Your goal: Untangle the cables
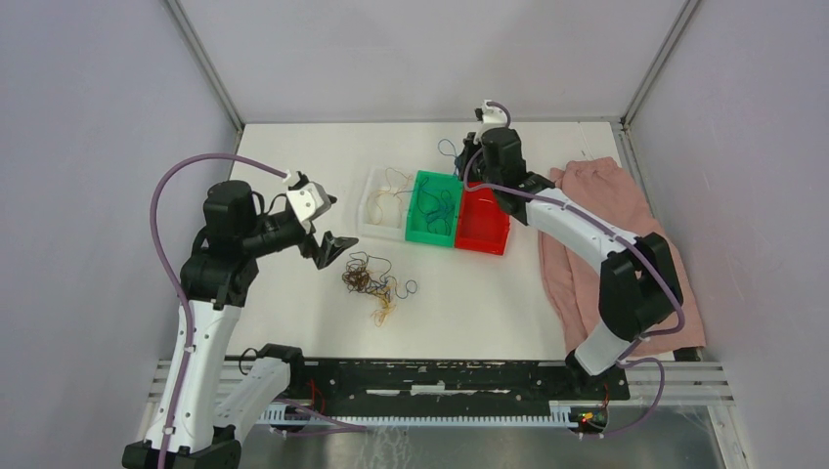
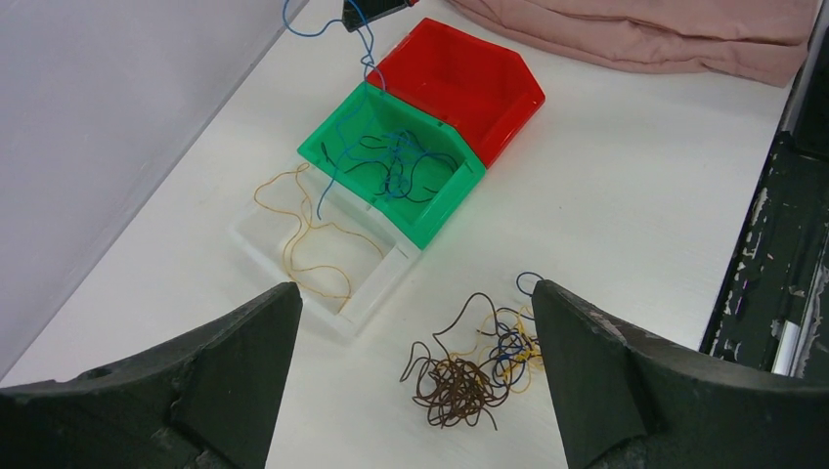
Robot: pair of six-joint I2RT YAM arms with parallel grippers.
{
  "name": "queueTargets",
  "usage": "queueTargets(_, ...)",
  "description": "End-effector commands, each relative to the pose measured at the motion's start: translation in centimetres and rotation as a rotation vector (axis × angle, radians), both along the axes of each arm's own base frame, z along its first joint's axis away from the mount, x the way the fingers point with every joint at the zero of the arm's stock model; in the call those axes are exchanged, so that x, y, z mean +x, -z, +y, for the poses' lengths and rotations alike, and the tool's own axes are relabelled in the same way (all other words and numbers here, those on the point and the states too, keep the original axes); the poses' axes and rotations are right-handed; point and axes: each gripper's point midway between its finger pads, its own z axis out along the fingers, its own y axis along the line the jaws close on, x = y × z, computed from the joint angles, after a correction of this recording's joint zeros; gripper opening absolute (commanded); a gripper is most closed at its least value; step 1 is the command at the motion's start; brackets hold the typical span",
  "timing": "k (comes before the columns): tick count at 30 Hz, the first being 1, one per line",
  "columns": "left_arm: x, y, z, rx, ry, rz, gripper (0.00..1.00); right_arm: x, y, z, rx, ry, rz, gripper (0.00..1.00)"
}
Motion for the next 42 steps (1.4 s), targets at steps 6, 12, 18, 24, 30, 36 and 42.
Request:
queueTargets(6, 0.2, 0.0, 0.0, 0.024, 0.017, -0.043, 0.95, 0.9, 0.0, -3.7, -0.167, 0.110, -0.052, 0.00)
queueTargets(12, 0.3, -0.3, -0.1, 0.020, 0.028, -0.042, 0.95, 0.5, -1.7, -5.0, -0.152, 0.117, -0.080, 0.00)
queueTargets(18, 0.3, -0.6, -0.1, 0.020, 0.025, -0.053, 0.95, 0.3, -2.2, -4.5, -0.158, 0.070, -0.087, 0.01)
queueTargets(24, 0.3, -0.9, 0.0, 0.023, 0.021, -0.063, 0.95, -0.1, -2.8, -4.5, -0.210, 0.023, -0.099, 0.01)
queueTargets(30, 0.5, -1.2, -0.1, 0.017, 0.025, -0.058, 0.94, -0.5, -3.2, -3.3, -0.222, -0.062, -0.090, 0.01)
queueTargets(36, 0.4, -1.2, -0.1, 0.018, 0.021, -0.062, 0.94, -0.9, -1.8, -0.7, -0.236, -0.141, -0.051, 0.01)
queueTargets(42, 0.5, -1.6, 0.0, 0.018, 0.017, -0.069, 0.94, -1.2, 2.3, 3.1, -0.311, -0.182, 0.037, 0.01)
